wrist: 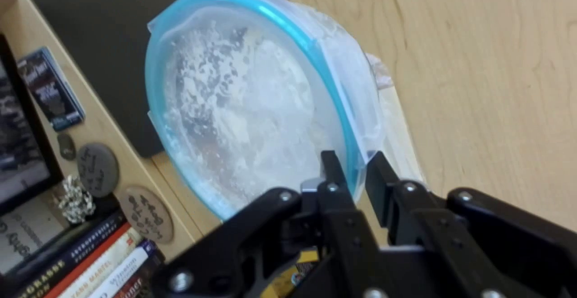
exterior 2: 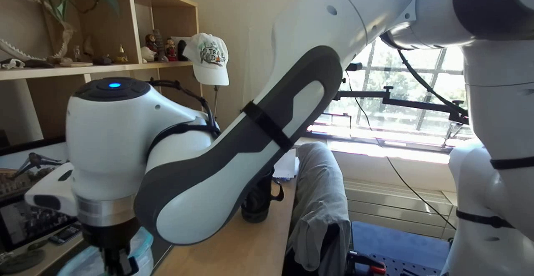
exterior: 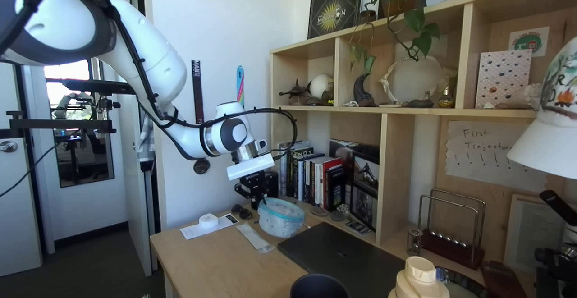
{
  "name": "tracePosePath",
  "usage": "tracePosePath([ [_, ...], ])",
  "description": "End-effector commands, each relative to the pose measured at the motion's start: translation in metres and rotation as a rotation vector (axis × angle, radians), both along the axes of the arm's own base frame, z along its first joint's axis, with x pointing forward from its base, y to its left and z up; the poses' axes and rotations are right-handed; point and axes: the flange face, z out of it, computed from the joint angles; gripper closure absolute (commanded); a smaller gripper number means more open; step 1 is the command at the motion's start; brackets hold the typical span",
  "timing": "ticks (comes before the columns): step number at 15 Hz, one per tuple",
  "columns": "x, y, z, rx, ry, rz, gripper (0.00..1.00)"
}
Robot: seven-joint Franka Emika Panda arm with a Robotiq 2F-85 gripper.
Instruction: Move the cup, lunchbox, and plastic to the right
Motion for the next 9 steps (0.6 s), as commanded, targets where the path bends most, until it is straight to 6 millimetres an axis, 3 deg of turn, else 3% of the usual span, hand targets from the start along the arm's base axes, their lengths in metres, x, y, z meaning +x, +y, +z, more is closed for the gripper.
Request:
tracePosePath([
  [1, -0.030, -0.045, 0.025, -0.039, 0.027, -0.156, 0.90],
  [5, -0.055, -0.084, 0.023, -0.064, 0.091, -0.317, 0.90],
  [9, -0.080, -0.098, 0.014, -0.040, 0.163, -0.416, 0.90],
])
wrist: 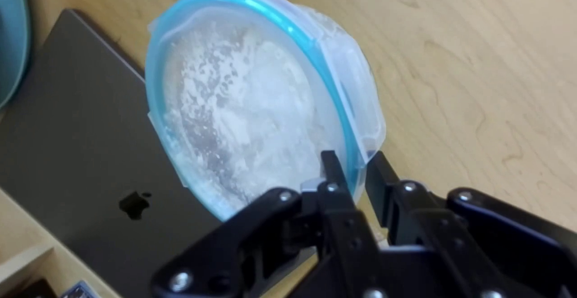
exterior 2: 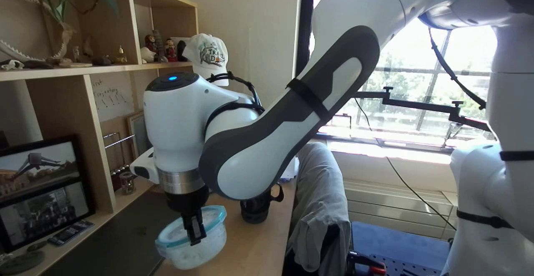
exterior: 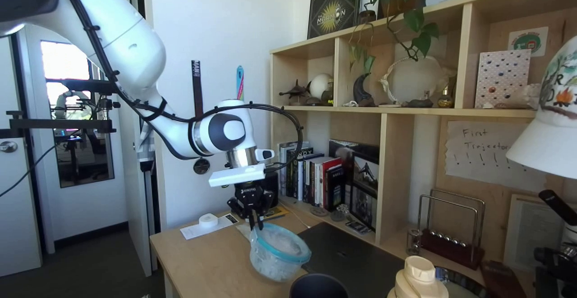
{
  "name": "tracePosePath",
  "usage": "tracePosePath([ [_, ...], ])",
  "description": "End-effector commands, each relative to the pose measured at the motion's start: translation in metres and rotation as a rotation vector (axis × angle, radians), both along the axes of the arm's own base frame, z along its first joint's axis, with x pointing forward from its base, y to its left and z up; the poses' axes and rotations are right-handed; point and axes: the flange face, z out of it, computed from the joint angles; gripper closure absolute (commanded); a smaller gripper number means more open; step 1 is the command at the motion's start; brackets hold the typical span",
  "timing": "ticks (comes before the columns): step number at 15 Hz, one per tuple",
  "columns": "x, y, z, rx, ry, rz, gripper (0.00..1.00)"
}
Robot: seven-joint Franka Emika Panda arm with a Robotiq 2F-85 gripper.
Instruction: Move the cup, lunchbox, and plastic to the right
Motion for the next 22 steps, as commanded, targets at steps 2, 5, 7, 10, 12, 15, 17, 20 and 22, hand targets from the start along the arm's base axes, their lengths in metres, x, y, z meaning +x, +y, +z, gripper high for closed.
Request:
tracePosePath([
  [2, -0.037, -0.010, 0.010, 0.020, 0.030, -0.115, 0.90],
  [5, -0.051, -0.019, -0.005, 0.000, 0.037, -0.157, 0.90],
  [7, -0.059, -0.026, -0.019, -0.009, 0.036, -0.184, 0.90],
  [10, -0.066, -0.035, -0.037, -0.029, 0.009, -0.207, 0.90],
  [12, -0.068, -0.037, -0.042, -0.041, -0.025, -0.217, 0.90],
  [15, -0.070, -0.036, -0.047, -0.043, -0.057, -0.230, 0.91],
  [17, -0.072, -0.033, -0.049, -0.041, -0.065, -0.228, 0.91],
  [20, -0.073, -0.028, -0.051, -0.042, -0.053, -0.202, 0.49],
  [22, -0.073, -0.025, -0.051, -0.043, -0.049, -0.192, 0.34],
])
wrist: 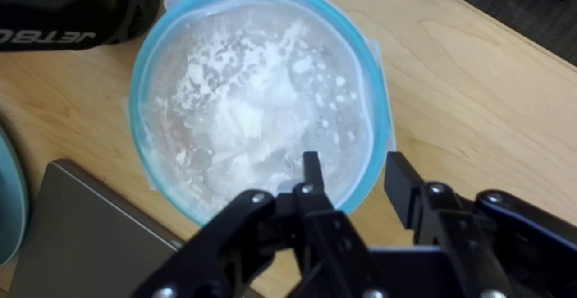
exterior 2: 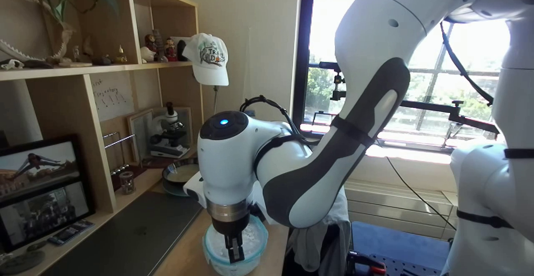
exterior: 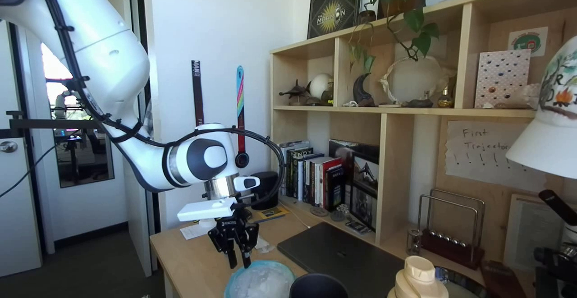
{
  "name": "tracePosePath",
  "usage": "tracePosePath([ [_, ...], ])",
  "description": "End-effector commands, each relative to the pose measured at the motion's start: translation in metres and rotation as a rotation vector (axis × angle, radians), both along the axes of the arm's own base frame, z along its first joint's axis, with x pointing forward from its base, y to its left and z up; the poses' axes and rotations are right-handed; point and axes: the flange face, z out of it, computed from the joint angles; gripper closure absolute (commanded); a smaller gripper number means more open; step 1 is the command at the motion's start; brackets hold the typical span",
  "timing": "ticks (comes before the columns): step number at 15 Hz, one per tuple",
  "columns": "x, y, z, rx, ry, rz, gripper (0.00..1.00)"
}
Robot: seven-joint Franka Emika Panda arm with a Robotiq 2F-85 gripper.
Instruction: Move the cup, lunchbox, and plastic to the right
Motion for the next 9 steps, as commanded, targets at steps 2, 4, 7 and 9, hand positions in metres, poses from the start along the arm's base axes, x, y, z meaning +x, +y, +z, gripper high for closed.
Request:
tracePosePath([
  [2, -0.004, 0.009, 0.009, 0.009, -0.016, 0.034, 0.18],
  [4, 0.004, 0.019, 0.018, 0.028, -0.031, 0.077, 0.05],
  [7, 0.025, 0.042, 0.033, 0.096, -0.100, 0.226, 0.00],
  [9, 0.043, 0.060, 0.040, 0.127, -0.137, 0.340, 0.00],
])
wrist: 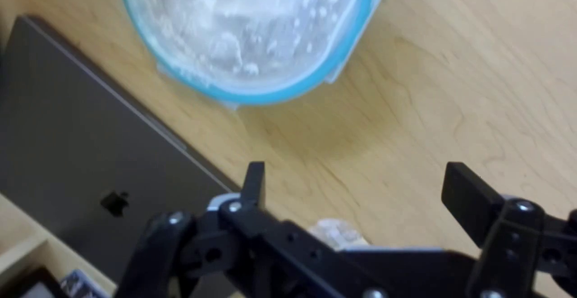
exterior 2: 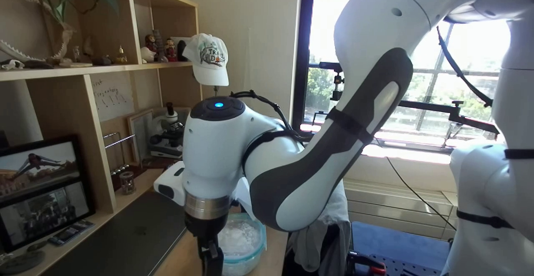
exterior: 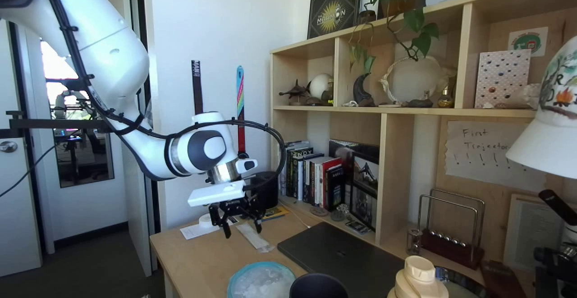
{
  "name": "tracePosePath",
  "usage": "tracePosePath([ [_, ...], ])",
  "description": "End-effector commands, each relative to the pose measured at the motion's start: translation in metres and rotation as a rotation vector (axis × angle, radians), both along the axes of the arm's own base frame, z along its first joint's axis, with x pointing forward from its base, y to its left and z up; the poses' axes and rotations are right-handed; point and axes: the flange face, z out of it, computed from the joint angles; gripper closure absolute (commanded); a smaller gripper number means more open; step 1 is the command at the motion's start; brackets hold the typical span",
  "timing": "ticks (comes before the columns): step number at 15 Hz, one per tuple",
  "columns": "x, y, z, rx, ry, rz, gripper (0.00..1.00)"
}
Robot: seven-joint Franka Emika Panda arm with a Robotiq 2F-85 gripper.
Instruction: Move the cup, lunchbox, and plastic to the right
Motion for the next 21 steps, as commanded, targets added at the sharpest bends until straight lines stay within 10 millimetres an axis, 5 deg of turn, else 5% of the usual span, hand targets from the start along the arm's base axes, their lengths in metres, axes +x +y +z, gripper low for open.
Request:
tracePosePath([
  [1, 0.031, 0.031, 0.010, 0.057, -0.060, 0.183, 0.00],
  [10, 0.109, 0.111, -0.040, 0.227, -0.021, 0.665, 0.00],
  [21, 0.155, 0.120, -0.107, 0.298, 0.225, 0.900, 0.00],
])
